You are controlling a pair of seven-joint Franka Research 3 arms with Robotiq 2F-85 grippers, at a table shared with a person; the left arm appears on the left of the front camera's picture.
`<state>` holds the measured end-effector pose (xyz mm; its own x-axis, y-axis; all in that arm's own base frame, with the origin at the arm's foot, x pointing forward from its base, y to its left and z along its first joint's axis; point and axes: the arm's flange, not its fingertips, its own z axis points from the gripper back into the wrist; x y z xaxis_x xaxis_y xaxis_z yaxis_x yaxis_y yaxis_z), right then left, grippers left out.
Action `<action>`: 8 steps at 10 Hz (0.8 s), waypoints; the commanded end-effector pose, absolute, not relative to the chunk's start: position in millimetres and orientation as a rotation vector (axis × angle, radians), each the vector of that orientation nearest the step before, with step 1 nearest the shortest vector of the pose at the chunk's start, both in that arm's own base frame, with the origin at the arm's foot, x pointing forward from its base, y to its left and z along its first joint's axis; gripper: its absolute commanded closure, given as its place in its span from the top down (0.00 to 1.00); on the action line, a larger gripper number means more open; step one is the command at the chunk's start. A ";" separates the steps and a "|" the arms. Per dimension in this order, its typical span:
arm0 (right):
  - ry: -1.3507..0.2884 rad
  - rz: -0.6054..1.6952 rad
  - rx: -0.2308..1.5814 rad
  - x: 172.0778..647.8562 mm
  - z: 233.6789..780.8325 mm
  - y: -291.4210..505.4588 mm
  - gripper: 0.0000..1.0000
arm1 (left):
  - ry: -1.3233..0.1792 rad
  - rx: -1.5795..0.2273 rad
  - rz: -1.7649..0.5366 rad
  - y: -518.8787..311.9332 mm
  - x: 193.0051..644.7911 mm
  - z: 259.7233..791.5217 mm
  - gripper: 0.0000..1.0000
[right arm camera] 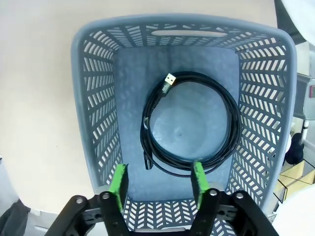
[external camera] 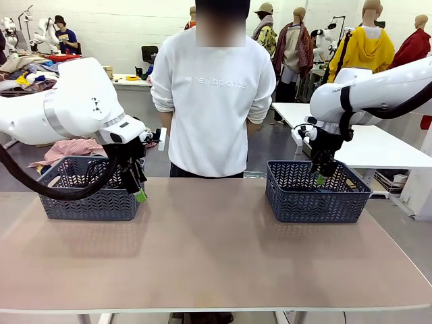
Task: Organize the cables according to human instructions.
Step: Pick up a bundle of cables and place it in the basket indicated by the human.
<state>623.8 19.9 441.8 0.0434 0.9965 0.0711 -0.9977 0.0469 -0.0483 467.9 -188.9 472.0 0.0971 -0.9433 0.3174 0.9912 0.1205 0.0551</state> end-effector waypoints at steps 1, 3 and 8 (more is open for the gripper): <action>-0.103 1.534 0.035 623.7 443.7 17.1 0.96 | -0.306 -0.188 -1.444 -187.0 467.1 472.6 1.00; -0.096 1.533 0.041 624.0 444.2 17.6 1.00 | -0.306 -0.188 -1.444 -187.0 467.1 472.6 1.00; -0.084 1.524 0.025 622.9 439.7 19.7 1.00 | -0.306 -0.188 -1.444 -187.0 467.1 472.6 1.00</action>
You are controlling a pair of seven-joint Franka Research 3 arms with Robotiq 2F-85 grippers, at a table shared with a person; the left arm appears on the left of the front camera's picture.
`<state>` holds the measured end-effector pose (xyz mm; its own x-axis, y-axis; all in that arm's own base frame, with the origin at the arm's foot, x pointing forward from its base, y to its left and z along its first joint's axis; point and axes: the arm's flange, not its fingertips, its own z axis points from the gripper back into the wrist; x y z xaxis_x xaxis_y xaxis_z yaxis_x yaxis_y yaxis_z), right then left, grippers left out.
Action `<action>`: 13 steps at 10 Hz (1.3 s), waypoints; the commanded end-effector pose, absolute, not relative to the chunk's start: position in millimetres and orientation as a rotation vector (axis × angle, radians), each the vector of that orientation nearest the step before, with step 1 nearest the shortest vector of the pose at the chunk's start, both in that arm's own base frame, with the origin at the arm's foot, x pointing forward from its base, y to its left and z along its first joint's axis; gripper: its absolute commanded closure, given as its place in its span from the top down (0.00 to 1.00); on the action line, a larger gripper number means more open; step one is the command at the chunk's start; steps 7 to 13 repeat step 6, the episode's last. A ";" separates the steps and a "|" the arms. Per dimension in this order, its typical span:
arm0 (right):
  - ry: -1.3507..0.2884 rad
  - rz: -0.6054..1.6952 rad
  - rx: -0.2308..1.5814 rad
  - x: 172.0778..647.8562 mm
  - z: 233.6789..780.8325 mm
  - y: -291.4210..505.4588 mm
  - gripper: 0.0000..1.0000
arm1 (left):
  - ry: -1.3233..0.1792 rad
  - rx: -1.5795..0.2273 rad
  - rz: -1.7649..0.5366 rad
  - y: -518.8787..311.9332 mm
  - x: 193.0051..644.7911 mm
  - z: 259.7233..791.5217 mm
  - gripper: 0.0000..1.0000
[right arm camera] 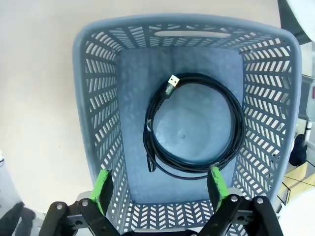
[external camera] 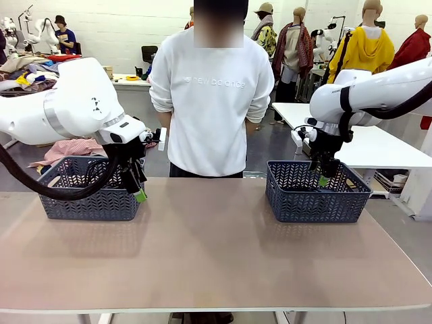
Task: Organize the cables according to human instructions.
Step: Pick up a bundle of cables and place it in the basket indicated by the human.
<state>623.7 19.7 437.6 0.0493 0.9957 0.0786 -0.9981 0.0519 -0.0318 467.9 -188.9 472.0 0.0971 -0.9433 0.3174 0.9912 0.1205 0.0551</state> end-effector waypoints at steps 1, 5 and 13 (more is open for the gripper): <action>-0.084 1.524 0.025 622.9 439.7 19.7 1.00 | -0.306 -0.188 -1.444 -187.0 467.1 472.6 1.00; -0.084 1.524 0.025 622.9 439.7 19.7 1.00 | -0.306 -0.188 -1.444 -187.0 467.1 472.6 1.00; -0.084 1.524 0.025 622.9 439.7 19.7 1.00 | -0.306 -0.188 -1.444 -187.0 467.1 472.6 1.00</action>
